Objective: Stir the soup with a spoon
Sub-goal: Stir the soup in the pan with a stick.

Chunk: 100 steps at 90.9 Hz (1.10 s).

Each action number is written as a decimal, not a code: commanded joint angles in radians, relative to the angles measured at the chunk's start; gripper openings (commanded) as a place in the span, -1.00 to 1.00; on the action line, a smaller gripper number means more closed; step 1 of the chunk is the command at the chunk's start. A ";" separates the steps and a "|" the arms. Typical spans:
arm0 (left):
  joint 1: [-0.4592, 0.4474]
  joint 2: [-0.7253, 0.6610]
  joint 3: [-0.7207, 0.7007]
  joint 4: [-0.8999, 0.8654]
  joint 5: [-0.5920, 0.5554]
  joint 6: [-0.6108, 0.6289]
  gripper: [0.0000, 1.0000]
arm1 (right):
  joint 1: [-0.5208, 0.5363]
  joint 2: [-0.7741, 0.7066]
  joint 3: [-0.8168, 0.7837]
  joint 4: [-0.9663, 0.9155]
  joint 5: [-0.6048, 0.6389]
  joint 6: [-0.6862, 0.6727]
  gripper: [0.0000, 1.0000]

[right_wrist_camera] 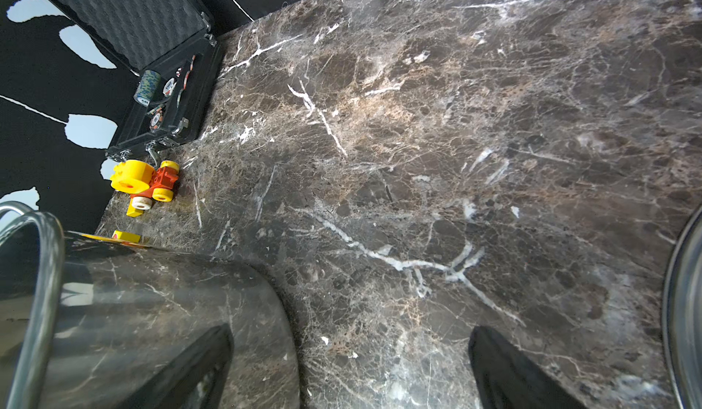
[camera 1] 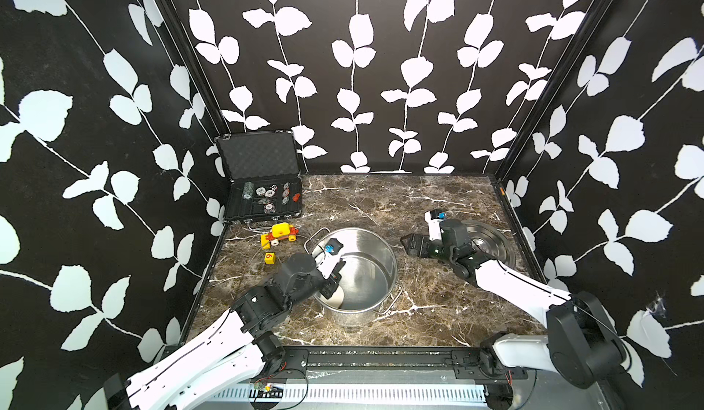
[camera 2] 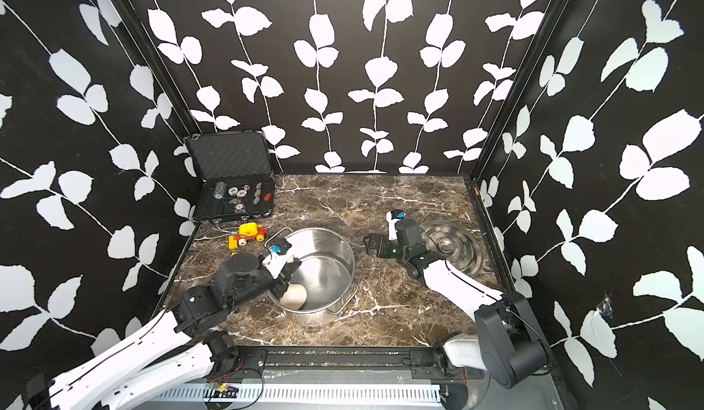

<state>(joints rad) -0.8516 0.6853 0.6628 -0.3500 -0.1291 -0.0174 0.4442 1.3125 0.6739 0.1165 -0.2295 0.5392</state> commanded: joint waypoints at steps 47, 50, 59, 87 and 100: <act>0.187 0.309 0.139 0.203 -0.076 -0.020 -1.00 | 0.000 -0.019 0.013 0.014 -0.004 -0.018 0.98; 0.187 0.339 0.158 0.201 -0.056 -0.011 -1.00 | 0.000 -0.020 0.012 0.014 -0.004 -0.017 0.98; 0.188 0.430 0.210 0.204 0.001 0.009 -1.00 | 0.000 -0.018 0.012 0.017 -0.005 -0.015 0.98; 0.165 0.607 0.332 0.286 0.303 0.014 -1.00 | 0.000 -0.030 0.014 0.003 0.002 -0.027 0.98; 0.074 0.645 0.368 0.272 0.369 0.081 -1.00 | 0.000 -0.040 -0.002 0.009 0.007 -0.020 0.98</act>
<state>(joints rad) -0.7155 1.3216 0.9840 -0.1055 0.1139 0.0036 0.4442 1.2999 0.6754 0.1078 -0.2394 0.5270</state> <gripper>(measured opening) 0.094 0.990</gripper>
